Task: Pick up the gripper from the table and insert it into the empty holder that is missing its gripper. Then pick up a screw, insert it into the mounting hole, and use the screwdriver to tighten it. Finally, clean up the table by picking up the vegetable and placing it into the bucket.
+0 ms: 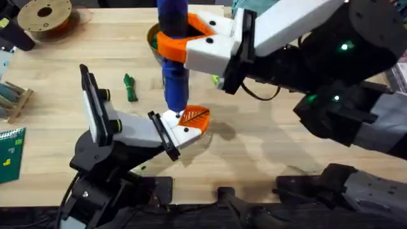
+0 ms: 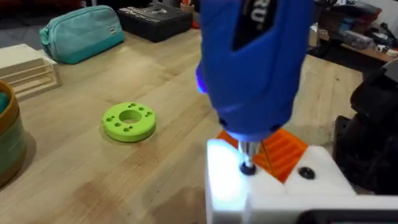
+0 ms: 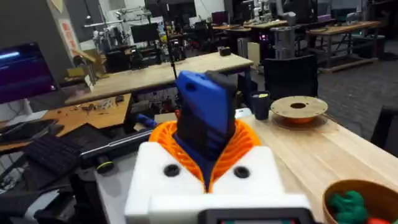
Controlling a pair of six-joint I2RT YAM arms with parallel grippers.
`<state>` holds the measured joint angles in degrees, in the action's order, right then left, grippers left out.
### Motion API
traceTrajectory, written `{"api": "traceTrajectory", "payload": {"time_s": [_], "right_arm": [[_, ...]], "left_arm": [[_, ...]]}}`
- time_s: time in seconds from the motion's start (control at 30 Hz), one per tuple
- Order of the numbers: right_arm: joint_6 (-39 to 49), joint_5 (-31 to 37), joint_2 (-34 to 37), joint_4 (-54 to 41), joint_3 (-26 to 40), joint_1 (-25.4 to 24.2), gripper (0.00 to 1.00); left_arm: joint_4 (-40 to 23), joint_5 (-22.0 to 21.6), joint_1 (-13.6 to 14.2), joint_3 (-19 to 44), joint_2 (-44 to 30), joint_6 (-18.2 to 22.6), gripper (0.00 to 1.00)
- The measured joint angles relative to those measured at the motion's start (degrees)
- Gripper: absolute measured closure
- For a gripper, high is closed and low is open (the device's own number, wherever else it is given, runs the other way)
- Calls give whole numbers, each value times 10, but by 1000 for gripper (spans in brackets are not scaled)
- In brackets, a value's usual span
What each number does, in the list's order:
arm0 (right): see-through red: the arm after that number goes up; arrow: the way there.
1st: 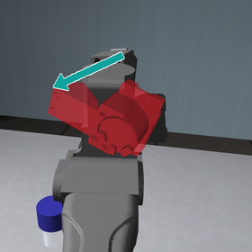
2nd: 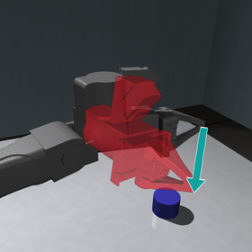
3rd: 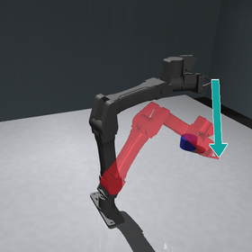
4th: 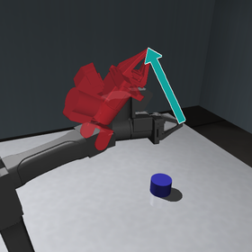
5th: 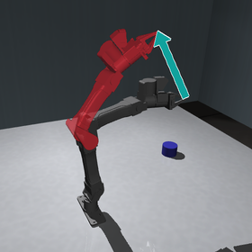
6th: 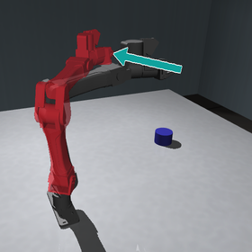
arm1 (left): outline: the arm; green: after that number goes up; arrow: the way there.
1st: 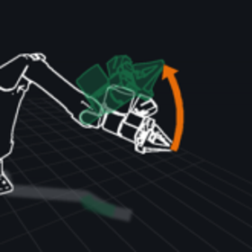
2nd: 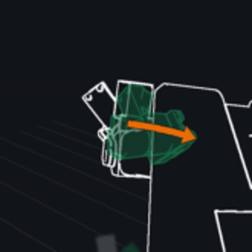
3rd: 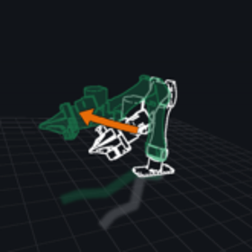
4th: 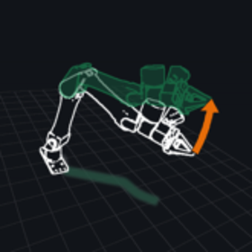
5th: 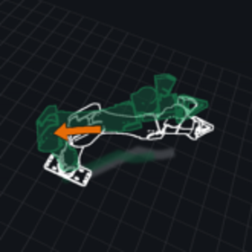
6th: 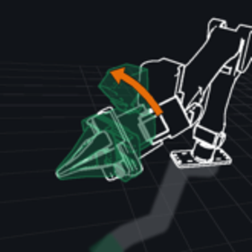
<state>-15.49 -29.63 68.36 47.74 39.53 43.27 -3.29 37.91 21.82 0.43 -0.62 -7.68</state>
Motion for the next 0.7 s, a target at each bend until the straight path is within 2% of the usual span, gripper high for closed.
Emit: {"api": "traceTrajectory", "payload": {"time_s": [0.7], "right_arm": [[-3, 1, 0, 10, 0, 0, 970]], "left_arm": [[0, 0, 0, 0, 0, 0, 995]]}}
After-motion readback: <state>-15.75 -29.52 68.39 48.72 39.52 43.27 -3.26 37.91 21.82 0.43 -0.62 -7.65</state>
